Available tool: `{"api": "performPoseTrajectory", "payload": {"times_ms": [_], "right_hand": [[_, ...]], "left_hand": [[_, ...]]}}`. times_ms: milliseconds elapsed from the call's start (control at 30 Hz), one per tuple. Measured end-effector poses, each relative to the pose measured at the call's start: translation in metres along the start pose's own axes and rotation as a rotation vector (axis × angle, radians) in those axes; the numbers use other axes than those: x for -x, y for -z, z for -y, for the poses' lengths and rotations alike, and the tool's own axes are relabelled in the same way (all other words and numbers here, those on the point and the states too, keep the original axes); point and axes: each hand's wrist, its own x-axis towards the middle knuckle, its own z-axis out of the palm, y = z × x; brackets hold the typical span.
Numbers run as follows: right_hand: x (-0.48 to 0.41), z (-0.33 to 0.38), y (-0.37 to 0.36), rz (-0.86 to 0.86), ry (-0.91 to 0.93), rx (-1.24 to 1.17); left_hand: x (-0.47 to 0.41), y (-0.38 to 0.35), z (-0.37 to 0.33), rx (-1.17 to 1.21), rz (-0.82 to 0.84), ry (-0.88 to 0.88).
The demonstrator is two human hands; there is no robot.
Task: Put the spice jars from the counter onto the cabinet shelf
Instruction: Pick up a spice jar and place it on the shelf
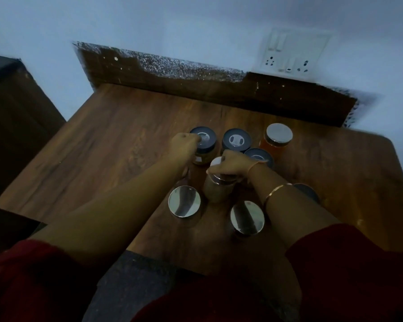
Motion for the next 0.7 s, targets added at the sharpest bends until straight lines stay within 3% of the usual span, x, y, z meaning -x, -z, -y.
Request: {"api": "performPoseTrajectory", "payload": {"times_ms": [100, 200, 300, 367, 533, 700], "right_hand": [[0.015, 0.016, 0.042, 0.064, 0.039, 0.013], [0.043, 0.037, 0.092, 0.023, 0.126, 0.032], [0.077, 0.056, 0.139, -0.059, 0.257, 0.0], [0.097, 0.066, 0.166, -0.092, 0.346, -0.071], [0.126, 0.085, 0.21, -0.111, 0.547, -0.262], [0.131, 0.098, 0.227, -0.186, 0.712, -0.668]], "left_hand": [[-0.005, -0.007, -0.007, -0.038, -0.032, -0.011], [-0.005, -0.01, -0.02, -0.094, -0.012, -0.032], [-0.004, -0.012, -0.037, 0.044, 0.04, -0.132], [-0.002, -0.013, -0.051, 0.192, 0.162, -0.094], [0.001, -0.002, -0.091, 0.504, 0.642, 0.117], [0.016, 0.013, -0.132, 0.629, 0.838, 0.028]]}}
